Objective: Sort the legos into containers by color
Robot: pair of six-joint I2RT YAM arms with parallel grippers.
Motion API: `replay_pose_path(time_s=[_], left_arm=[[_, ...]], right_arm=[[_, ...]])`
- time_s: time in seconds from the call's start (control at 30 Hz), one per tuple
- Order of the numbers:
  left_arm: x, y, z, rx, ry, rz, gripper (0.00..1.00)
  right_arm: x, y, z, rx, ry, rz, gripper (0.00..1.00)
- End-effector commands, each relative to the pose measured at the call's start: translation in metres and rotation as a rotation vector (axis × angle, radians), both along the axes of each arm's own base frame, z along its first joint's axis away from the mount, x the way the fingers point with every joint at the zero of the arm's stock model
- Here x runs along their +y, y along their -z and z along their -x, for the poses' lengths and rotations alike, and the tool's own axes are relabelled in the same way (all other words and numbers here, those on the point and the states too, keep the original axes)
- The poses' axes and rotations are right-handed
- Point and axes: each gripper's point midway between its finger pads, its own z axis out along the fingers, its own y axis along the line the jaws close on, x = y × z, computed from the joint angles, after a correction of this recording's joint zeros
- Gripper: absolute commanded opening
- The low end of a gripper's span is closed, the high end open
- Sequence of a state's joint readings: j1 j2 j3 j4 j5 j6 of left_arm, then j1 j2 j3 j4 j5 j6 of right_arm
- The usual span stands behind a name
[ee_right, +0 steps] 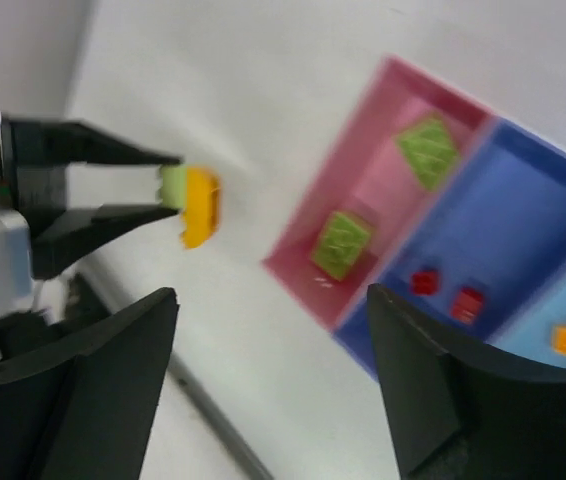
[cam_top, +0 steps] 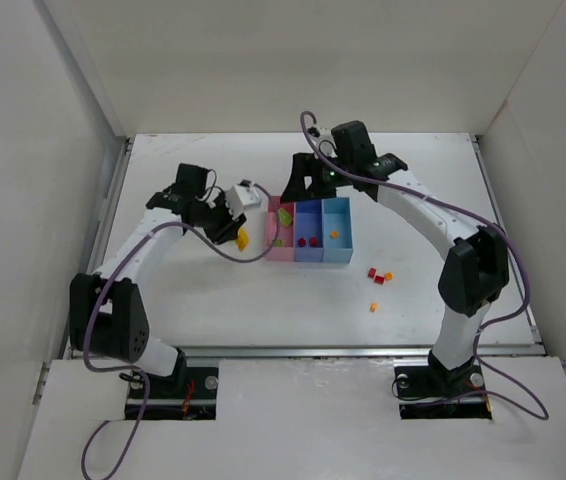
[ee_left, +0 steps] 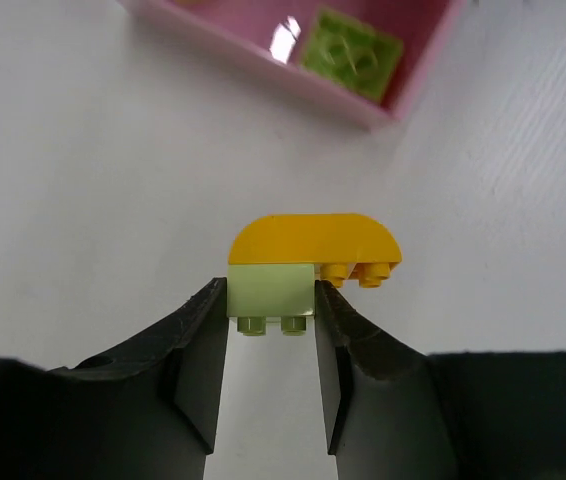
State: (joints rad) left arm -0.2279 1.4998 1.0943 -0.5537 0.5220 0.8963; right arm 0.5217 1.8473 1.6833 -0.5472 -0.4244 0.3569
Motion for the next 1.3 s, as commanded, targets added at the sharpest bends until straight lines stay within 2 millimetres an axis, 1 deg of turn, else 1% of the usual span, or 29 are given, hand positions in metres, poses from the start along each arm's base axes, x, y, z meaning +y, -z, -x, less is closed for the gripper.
replay_pose_path(time_s=[0.0,0.03,0.07,0.1,0.13,0.17,0.2,0.23,0.27,0.3,0.33,0.37,0.43,0.47,0.57,0.6,0.63,0.73,0.77,0.87,0.9,0.93,0.97,1.1,1.13,1.17,1.2,1.23,1.27], left_arm=[[-0.029,-0.105,-0.021,-0.234,0.019,0.215,0.00],[-0.033,-0.121,-0.026,-0.263,0.020,0.243,0.00],[-0.037,-0.135,-0.027,-0.286,0.021,0.281,0.00],[-0.040,-0.142,-0.028,-0.295,0.019,0.298,0.00],[-0.043,-0.157,-0.025,-0.331,0.027,0.314,0.00],[-0.045,-0.165,-0.025,-0.357,0.041,0.331,0.00],[-0.051,-0.172,-0.021,-0.372,0.059,0.352,0.00],[-0.052,-0.187,-0.016,-0.408,0.066,0.377,0.00],[-0.053,-0.189,-0.013,-0.415,0.068,0.392,0.00],[-0.054,-0.196,-0.015,-0.452,0.068,0.407,0.00],[-0.054,-0.203,-0.014,-0.471,0.066,0.418,0.00],[-0.056,-0.201,-0.010,-0.465,0.074,0.419,0.00],[-0.058,-0.203,-0.009,-0.466,0.077,0.431,0.00],[-0.058,-0.203,-0.009,-0.466,0.077,0.431,0.00],[-0.059,-0.210,-0.007,-0.473,0.080,0.446,0.00],[-0.059,-0.213,-0.008,-0.480,0.077,0.454,0.00],[-0.060,-0.215,-0.009,-0.492,0.079,0.457,0.00],[-0.058,-0.215,-0.011,-0.489,0.063,0.453,0.00],[-0.057,-0.216,-0.013,-0.502,0.052,0.447,0.00],[-0.056,-0.218,-0.016,-0.514,0.045,0.443,0.00],[-0.054,-0.217,-0.017,-0.517,0.036,0.437,0.00],[-0.054,-0.217,-0.017,-0.517,0.036,0.437,0.00],[-0.054,-0.213,-0.015,-0.498,0.033,0.432,0.00],[-0.049,-0.195,-0.015,-0.465,0.030,0.378,0.00],[-0.046,-0.190,-0.016,-0.466,0.025,0.362,0.00],[-0.045,-0.181,-0.014,-0.452,0.035,0.345,0.00],[-0.042,-0.180,-0.012,-0.456,0.032,0.328,0.00],[-0.040,-0.172,-0.011,-0.444,0.028,0.311,0.00],[-0.040,-0.168,-0.010,-0.435,0.027,0.309,0.00]], right_arm=[[0.035,-0.091,0.023,-0.165,-0.279,-0.301,0.84],[0.043,-0.089,0.024,-0.107,-0.292,-0.348,0.86],[0.050,-0.102,0.021,-0.134,-0.321,-0.404,0.91],[0.054,-0.104,0.023,-0.112,-0.345,-0.434,0.93],[0.057,-0.112,0.018,-0.118,-0.342,-0.447,0.93],[0.061,-0.103,0.012,-0.096,-0.336,-0.445,0.93],[0.063,-0.103,0.010,-0.084,-0.339,-0.452,0.93],[0.066,-0.109,0.010,-0.098,-0.363,-0.466,0.94],[0.068,-0.111,0.011,-0.084,-0.376,-0.482,0.94],[0.075,-0.106,0.013,-0.058,-0.401,-0.488,0.94],[0.081,-0.111,0.023,-0.057,-0.458,-0.508,0.94],[0.081,-0.123,0.024,-0.082,-0.476,-0.521,0.94],[0.091,-0.127,0.033,-0.095,-0.515,-0.527,0.94],[0.091,-0.130,0.033,-0.104,-0.518,-0.529,0.94],[0.093,-0.121,0.031,-0.068,-0.516,-0.529,0.91],[0.096,-0.118,0.035,-0.048,-0.519,-0.529,0.88],[0.098,-0.114,0.035,-0.044,-0.527,-0.531,0.82],[0.101,-0.115,0.043,-0.025,-0.556,-0.539,0.69],[0.101,-0.115,0.043,-0.025,-0.556,-0.539,0.57],[0.104,-0.119,0.048,-0.030,-0.568,-0.542,0.41],[0.105,-0.114,0.046,-0.024,-0.556,-0.536,0.32],[0.105,-0.114,0.046,-0.024,-0.556,-0.536,0.30],[0.104,-0.111,0.046,-0.015,-0.554,-0.533,0.27],[0.101,-0.102,0.041,0.000,-0.532,-0.524,0.02],[0.097,-0.104,0.038,0.001,-0.510,-0.523,0.00],[0.096,-0.097,0.038,0.018,-0.505,-0.517,0.00],[0.090,-0.097,0.035,0.017,-0.491,-0.516,0.00],[0.090,-0.092,0.035,0.029,-0.488,-0.512,0.00],[0.078,-0.092,0.026,0.026,-0.459,-0.511,0.00]])
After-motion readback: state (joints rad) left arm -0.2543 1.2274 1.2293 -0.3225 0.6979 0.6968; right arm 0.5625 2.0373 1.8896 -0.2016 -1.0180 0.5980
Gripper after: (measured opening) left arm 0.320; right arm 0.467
